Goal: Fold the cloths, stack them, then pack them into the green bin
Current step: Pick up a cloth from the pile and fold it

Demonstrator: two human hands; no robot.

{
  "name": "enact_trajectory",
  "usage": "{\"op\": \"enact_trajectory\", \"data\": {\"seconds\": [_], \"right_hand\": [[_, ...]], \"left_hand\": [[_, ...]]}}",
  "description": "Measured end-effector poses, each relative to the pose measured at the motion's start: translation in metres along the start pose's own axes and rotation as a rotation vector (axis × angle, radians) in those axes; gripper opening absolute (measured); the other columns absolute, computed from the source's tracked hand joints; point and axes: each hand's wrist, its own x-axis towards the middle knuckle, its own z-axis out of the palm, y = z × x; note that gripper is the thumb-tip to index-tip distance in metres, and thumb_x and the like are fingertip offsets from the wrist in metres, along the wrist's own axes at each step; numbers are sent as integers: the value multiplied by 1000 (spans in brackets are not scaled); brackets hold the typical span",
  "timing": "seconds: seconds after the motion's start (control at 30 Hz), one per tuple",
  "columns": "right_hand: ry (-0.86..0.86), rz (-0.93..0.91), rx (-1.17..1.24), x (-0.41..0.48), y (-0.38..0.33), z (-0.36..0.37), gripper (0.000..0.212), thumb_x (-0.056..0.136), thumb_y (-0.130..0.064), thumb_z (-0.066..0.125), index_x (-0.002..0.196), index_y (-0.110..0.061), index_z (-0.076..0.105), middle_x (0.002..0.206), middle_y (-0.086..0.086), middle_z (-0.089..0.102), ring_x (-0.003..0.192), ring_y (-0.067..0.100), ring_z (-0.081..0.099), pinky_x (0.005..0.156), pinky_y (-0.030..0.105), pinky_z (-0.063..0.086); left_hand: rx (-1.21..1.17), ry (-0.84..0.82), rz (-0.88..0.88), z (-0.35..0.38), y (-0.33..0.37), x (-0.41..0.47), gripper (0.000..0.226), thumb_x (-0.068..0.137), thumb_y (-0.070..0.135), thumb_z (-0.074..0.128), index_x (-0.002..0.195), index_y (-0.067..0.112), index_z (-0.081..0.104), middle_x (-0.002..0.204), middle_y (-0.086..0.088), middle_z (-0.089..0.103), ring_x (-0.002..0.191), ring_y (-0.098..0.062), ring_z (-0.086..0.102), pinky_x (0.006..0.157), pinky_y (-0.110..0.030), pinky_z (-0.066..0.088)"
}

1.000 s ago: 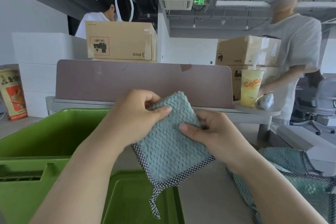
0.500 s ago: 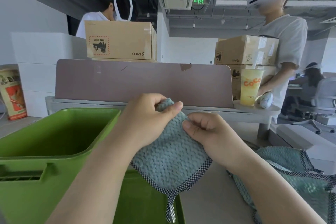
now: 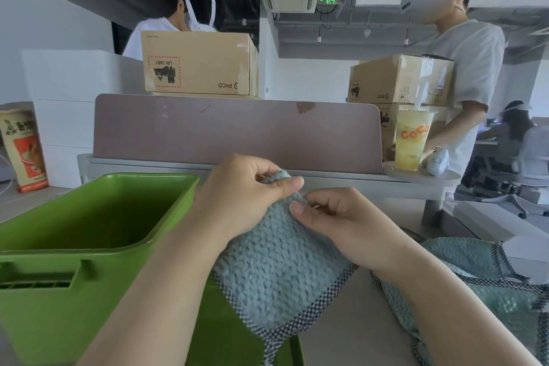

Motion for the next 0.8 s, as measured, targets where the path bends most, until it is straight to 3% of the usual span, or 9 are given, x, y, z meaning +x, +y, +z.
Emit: {"op": "enact_trajectory", "data": {"seconds": [0.1, 0.23, 0.37, 0.43, 0.5, 0.57, 0.67, 0.8], "right_hand": [[51, 110, 178, 1, 0, 0, 33, 89, -35, 63, 75, -5, 69, 73, 9, 66, 67, 20, 59, 67, 35, 45], [105, 184, 284, 2, -2, 3, 23, 87, -29, 66, 70, -15, 74, 73, 2, 73, 68, 16, 67, 68, 32, 51], [211, 318, 371, 5, 0, 16, 18, 87, -27, 67, 85, -12, 76, 84, 6, 77, 78, 24, 73, 76, 37, 57], [262, 397, 428, 6, 4, 25, 18, 88, -26, 65, 92, -11, 75, 88, 7, 77, 81, 25, 73, 76, 38, 58], [284, 471, 448, 5, 9, 37, 18, 90, -24, 62, 93, -10, 73, 90, 7, 76, 83, 26, 73, 80, 39, 58], [278, 542, 444, 6, 16, 51, 15, 91, -22, 60, 90, -11, 70, 91, 7, 75, 83, 25, 71, 82, 39, 57], [208, 660, 420, 3, 26, 70, 12, 90, -15, 58, 88, -7, 67, 82, 9, 70, 68, 22, 65, 63, 32, 52], [117, 715, 305, -4, 39, 93, 15, 85, -7, 55, 93, -1, 67, 77, 14, 68, 61, 23, 61, 56, 31, 47]], "left_hand": [[-289, -65, -203, 3, -8, -4, 39, 78, 64, 57, 89, 30, 74, 89, 13, 74, 90, -8, 68, 84, -33, 53], [-579, -307, -515, -1, -33, -25, 71, 66, 74, 50, 110, 22, 69, 107, 1, 73, 102, -18, 67, 90, -37, 51], [-992, -357, -660, -9, -64, -52, 59, 82, 54, 52, 117, 7, 60, 111, -17, 68, 105, -34, 63, 100, -52, 44], [-1205, -352, -639, -14, -73, -61, 49, 85, 44, 53, 113, 4, 59, 103, -21, 66, 98, -35, 64, 92, -51, 49], [-1295, -318, -617, -14, -80, -67, 34, 86, 36, 53, 99, 6, 60, 89, -17, 66, 80, -30, 68, 67, -38, 57], [-1217, -220, -644, -7, -84, -71, 23, 89, 24, 51, 99, 4, 60, 82, -14, 67, 66, -24, 69, 52, -29, 55], [-783, -2, -682, 7, -88, -76, 21, 96, 10, 46, 115, 6, 53, 84, -9, 67, 52, -8, 65, 41, -19, 47], [-374, 137, -568, 16, -102, -76, 35, 96, 20, 51, 129, 23, 40, 87, 7, 57, 71, -8, 59, 52, -22, 47]]}}
